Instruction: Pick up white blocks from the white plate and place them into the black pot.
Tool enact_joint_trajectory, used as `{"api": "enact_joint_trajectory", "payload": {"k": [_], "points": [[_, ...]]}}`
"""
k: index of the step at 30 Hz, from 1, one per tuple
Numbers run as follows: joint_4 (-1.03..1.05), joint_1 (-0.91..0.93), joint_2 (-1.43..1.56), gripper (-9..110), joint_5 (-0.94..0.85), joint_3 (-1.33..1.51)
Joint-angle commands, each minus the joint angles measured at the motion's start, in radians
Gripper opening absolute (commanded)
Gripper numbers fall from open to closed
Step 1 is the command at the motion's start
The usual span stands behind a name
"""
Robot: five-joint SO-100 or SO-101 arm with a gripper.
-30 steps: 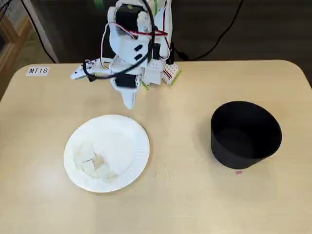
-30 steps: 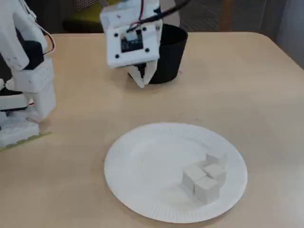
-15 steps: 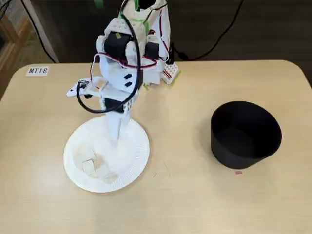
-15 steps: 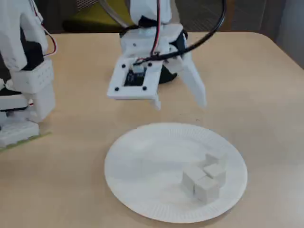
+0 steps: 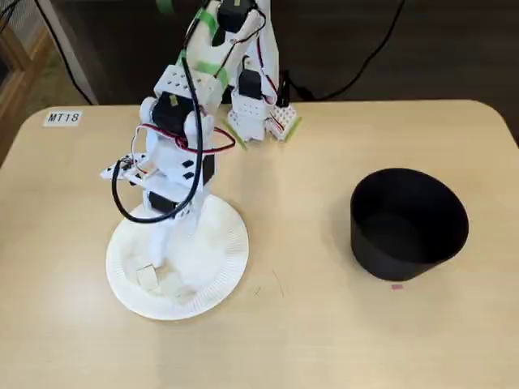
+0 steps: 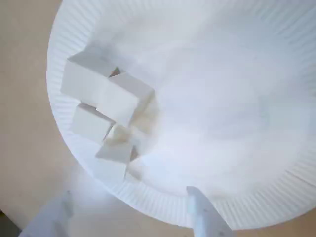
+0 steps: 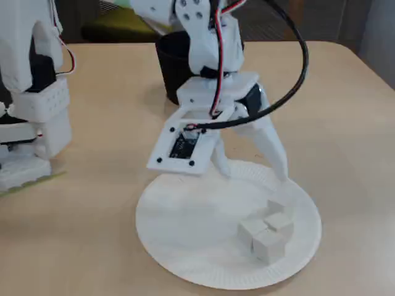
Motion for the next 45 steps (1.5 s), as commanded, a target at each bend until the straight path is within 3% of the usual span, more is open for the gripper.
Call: {"api": "enact_joint_trajectory", "payload": {"k": [1,27,31,35,45], "points": [[-0.017,-0.014,-0.011,32,0.034,-0.055],[-0.130,-0.043,-0.318,28,0.103,-0.284],[-0.163,-0.037,-0.380,20,0.127,-0.339],[-0.199,-0.031,-0.439,-1,0.149,-0.397],[-0.175,-0.032,-0.434,-1,0.124,-0.414]]}}
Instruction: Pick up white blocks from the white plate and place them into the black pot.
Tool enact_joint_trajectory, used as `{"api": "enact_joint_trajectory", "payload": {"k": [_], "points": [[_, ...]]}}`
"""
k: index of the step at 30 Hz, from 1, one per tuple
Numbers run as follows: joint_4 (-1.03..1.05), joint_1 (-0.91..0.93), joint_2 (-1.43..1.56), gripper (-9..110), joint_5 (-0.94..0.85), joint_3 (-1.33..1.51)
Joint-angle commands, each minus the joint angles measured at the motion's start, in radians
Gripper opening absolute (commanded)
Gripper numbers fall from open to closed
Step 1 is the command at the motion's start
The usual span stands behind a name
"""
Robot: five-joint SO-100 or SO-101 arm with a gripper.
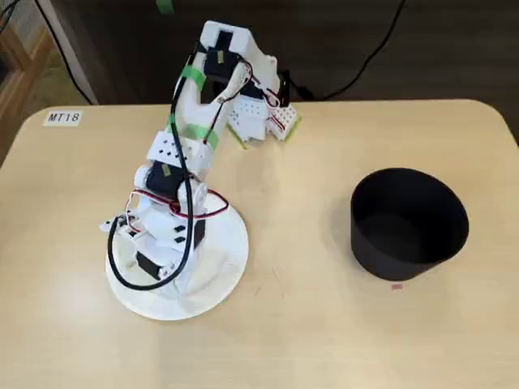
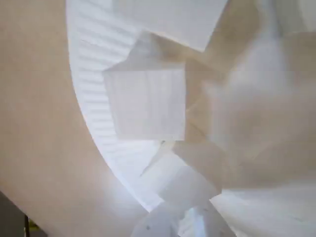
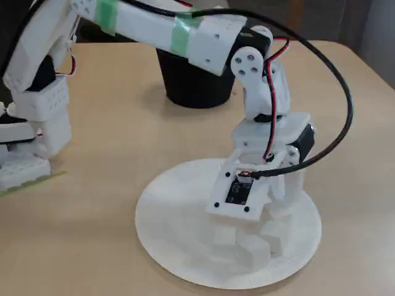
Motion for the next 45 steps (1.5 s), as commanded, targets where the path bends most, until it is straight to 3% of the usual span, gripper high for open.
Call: {"api": "enact_joint_trajectory", "payload": {"k": [1,6,13,32,45], "points": [[0.017,-0.002,0.021,3,-0.015,-0.035],[0.080,-0.012,0.034,21,-0.061,-0.035],[0.183,-0.015,0.063,29,-0.175,-0.037],[0.235,0.081,0.005,29,0.061,-0.147],[0.275,0.038,0.000,27,0.084,-0.147]]}}
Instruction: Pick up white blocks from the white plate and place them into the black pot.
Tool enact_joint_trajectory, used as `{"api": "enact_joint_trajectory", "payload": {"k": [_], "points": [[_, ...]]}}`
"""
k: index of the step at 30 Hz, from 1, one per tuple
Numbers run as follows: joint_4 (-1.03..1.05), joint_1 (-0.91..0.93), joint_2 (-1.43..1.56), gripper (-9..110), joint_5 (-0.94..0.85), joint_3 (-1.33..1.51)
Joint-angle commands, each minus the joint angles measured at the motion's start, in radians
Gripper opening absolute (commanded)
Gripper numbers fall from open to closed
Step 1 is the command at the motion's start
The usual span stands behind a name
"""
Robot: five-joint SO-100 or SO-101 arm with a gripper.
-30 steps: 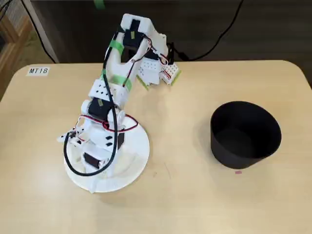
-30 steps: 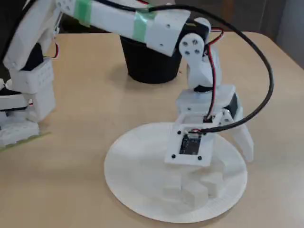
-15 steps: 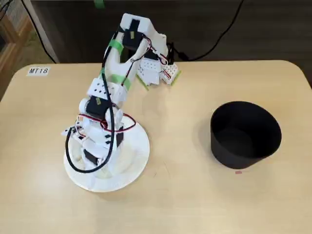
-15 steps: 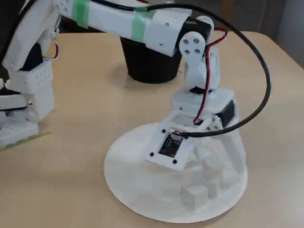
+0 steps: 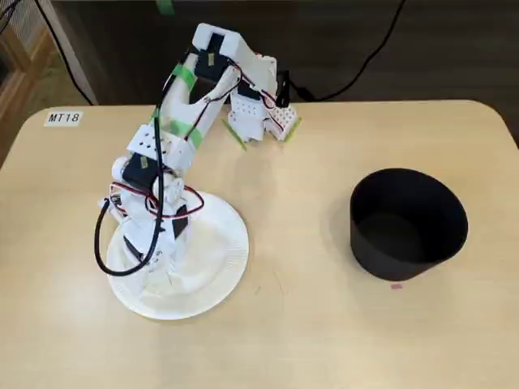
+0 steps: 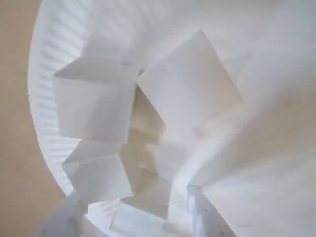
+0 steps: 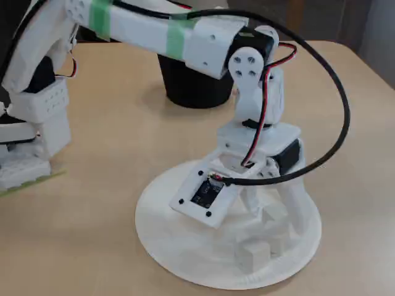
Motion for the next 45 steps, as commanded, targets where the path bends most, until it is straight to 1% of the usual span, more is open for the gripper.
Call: {"api": "enact_joint_trajectory", "payload": {"k": [1,9,13,15,22,27,34,39,45], "points": [[-0.017,-0.029,0.012,26,0.018,-0.048],[-0.066,-0.043,0.003,20,0.038,-0.048],[-0.103,-0.038,-0.012,14,0.055,-0.048],[-0.109,-0.031,-0.017,13,0.055,-0.048],[-0.130,-0.011,-0.032,0,0.075,-0.048],[-0.127,-0.011,-0.031,-2,0.075,-0.048],[-0.114,-0.018,0.018,-2,0.041,-0.048],[-0.092,-0.029,0.133,-2,0.006,-0.048],[0.017,-0.063,0.279,-2,-0.071,-0.049]]}}
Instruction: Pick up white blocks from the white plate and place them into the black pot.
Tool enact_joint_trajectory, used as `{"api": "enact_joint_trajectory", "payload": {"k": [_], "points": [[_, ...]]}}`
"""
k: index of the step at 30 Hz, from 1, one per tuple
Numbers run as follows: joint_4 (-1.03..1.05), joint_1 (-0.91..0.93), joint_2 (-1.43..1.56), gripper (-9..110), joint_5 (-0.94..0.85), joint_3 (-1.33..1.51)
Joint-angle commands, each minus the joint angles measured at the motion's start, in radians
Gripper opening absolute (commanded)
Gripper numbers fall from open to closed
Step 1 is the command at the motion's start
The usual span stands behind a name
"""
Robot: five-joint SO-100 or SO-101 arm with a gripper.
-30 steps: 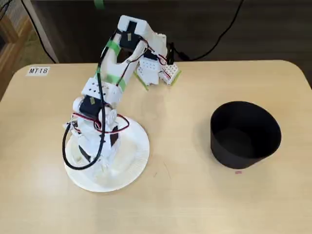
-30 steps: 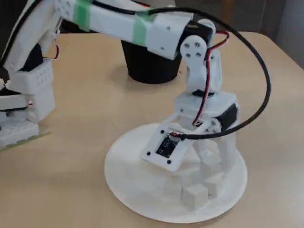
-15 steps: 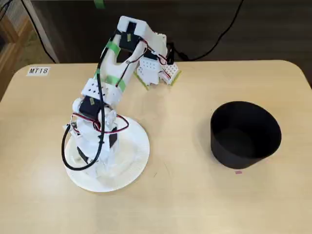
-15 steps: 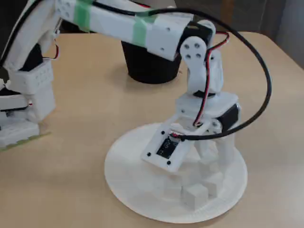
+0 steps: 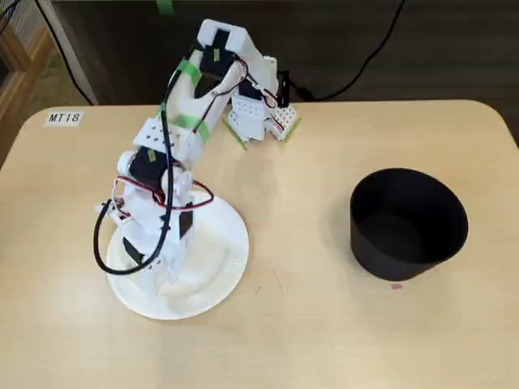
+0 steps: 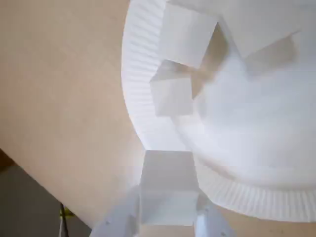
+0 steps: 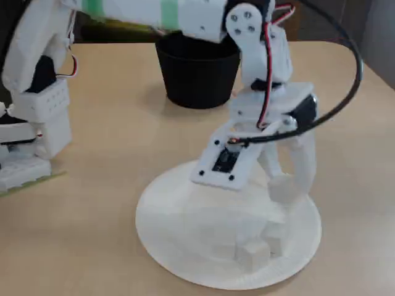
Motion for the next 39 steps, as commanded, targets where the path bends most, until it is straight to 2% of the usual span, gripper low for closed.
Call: {"api": "enact_joint_trajectory", "payload": {"k": [1,7,15,21,26,33,34,37,39], "points": [[0.061,-0.044,0.137,-2,-0.049,-0.037],[0.173,-0.238,0.328,-2,-0.094,-0.037],[0.288,-0.735,0.535,-2,-0.147,-0.028],[0.104,-1.063,0.528,-2,-0.186,0.149],[-0.037,-1.129,0.457,-2,-0.210,0.291],[-0.066,-1.118,0.397,-2,-0.221,0.298],[-0.067,-1.118,0.397,0,-0.216,0.298],[-0.058,-1.127,0.397,24,-0.247,0.299],[-0.051,-1.131,0.400,30,-0.247,0.299]]}}
